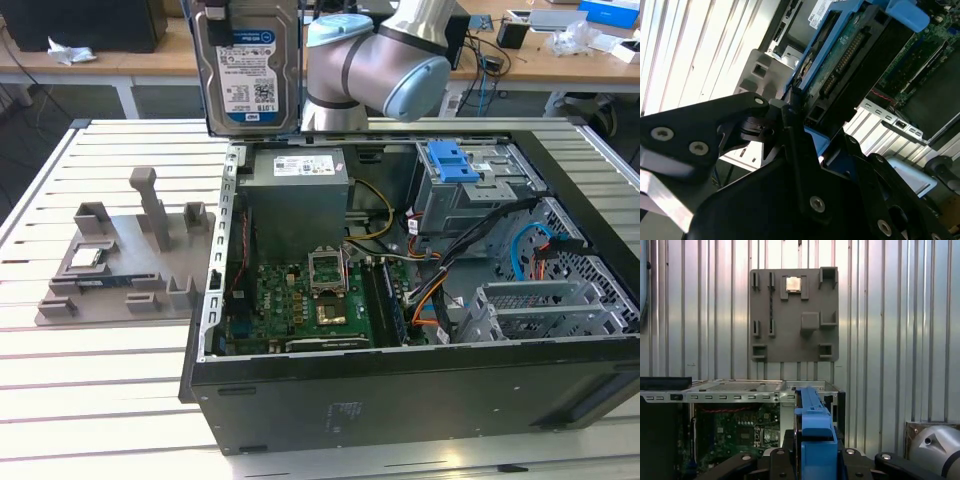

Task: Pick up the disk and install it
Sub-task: 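Pick up the disk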

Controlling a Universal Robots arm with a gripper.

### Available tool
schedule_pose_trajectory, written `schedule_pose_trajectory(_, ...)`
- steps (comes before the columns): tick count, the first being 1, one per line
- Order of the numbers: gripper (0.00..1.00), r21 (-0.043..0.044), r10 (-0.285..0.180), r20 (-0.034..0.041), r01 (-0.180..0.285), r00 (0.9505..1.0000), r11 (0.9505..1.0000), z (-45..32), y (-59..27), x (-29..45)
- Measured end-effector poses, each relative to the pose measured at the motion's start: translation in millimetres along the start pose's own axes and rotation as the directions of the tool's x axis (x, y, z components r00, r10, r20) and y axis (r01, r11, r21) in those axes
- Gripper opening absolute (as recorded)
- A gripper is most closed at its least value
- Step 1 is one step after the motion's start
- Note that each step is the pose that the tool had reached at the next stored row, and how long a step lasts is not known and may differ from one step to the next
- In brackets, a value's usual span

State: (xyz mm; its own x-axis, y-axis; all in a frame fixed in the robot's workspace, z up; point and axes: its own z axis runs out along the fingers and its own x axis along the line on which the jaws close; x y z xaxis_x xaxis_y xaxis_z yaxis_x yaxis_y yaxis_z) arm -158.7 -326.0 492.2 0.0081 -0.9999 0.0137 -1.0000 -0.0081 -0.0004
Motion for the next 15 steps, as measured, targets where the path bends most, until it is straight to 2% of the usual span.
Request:
schedule_pose_trajectory(6, 0.36, 0.0, 0.0, -0.0001, 0.0, 1.0, 1.0, 0.1, -10.1, 3.1)
schedule_pose_trajectory(9, 0.36, 0.0, 0.0, -0.0001, 0.0, 1.0, 1.0, 0.1, -18.3, 4.2)
schedule_pose_trajectory(12, 0.36, 0.0, 0.0, 0.0, 0.0, 1.0, 1.0, 0.1, -32.7, 5.4)
schedule_pose_trajectory(15, 0.36, 0.0, 0.0, 0.0, 0.0, 1.0, 1.0, 0.1, -41.2, 6.1)
